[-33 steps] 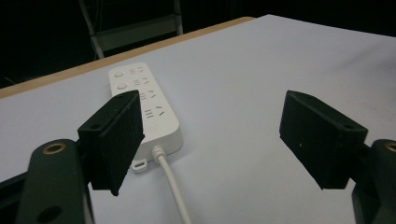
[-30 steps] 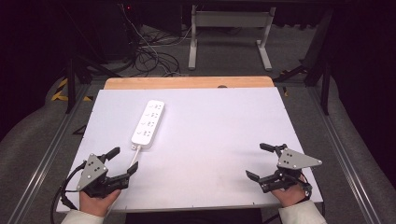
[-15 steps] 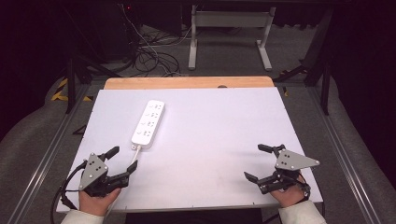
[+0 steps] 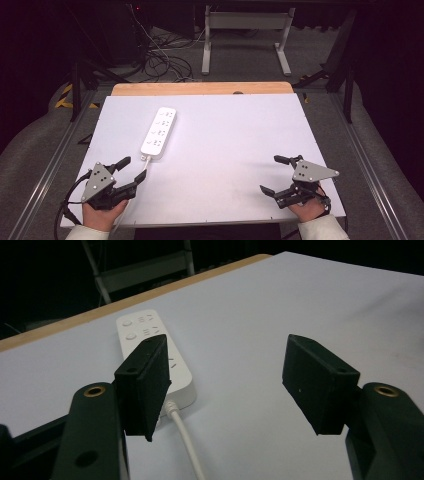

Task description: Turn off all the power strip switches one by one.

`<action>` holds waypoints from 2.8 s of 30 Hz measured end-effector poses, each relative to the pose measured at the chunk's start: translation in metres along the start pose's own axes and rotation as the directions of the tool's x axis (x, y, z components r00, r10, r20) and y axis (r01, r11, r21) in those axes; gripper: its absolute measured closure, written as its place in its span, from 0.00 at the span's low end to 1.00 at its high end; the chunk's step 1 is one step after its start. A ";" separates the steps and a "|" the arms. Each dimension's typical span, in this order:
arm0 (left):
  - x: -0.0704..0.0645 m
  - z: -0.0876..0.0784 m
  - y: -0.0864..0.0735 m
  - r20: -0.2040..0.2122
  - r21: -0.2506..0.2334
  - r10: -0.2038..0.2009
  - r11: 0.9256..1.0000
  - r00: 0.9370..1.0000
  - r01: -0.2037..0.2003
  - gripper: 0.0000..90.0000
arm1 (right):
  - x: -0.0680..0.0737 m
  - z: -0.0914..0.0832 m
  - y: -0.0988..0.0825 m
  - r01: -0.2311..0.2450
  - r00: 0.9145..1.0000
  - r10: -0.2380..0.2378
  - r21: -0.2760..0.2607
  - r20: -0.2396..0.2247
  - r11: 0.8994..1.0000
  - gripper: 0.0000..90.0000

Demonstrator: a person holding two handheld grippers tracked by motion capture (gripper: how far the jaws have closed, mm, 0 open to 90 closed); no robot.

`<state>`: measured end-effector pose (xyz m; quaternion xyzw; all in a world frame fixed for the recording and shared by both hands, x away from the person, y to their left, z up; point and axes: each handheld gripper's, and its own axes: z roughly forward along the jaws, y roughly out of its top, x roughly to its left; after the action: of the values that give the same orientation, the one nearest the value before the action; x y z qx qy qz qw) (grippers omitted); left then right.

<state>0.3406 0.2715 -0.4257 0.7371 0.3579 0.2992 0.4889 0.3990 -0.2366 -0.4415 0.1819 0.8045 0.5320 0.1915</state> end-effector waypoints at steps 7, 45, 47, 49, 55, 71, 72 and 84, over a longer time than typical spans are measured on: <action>0.004 0.003 0.012 0.040 0.057 -0.022 0.998 0.999 0.019 0.47 | -0.001 0.003 -0.001 -0.013 1.000 0.013 0.009 -0.023 1.000 0.00; 0.028 0.046 0.061 0.070 0.170 -0.039 0.985 0.997 0.026 0.64 | -0.001 0.003 -0.002 -0.012 0.999 0.012 0.006 -0.045 1.000 0.00; 0.031 0.051 0.066 0.107 0.224 -0.028 0.975 0.994 0.003 0.70 | -0.001 0.003 -0.002 -0.011 0.999 0.011 0.005 -0.046 1.000 0.00; 0.032 0.054 0.070 0.100 0.250 -0.016 0.968 0.995 -0.010 0.68 | -0.001 0.003 -0.002 -0.012 0.999 0.012 0.004 -0.046 1.000 0.00; 0.040 0.061 0.078 0.094 0.295 -0.002 0.955 0.996 -0.026 0.71 | -0.001 0.003 -0.002 -0.013 0.999 0.014 0.004 -0.048 1.000 0.00; 0.068 0.100 0.076 0.056 0.403 -0.024 0.915 0.998 0.000 1.00 | -0.001 0.003 -0.002 -0.016 0.998 0.016 0.006 -0.056 1.000 0.00; 0.071 0.104 0.074 0.054 0.418 -0.027 0.909 0.998 0.002 1.00 | -0.001 0.003 -0.002 -0.016 0.998 0.016 0.007 -0.057 1.000 0.00; 0.089 0.130 0.058 0.025 0.503 -0.068 0.863 0.997 0.046 1.00 | -0.001 0.003 -0.002 -0.015 0.998 0.015 0.008 -0.064 1.000 0.00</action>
<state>0.5069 0.2633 -0.4082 0.8341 0.4346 0.1657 0.2966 0.4013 -0.2355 -0.4443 0.1715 0.8108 0.5360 0.1609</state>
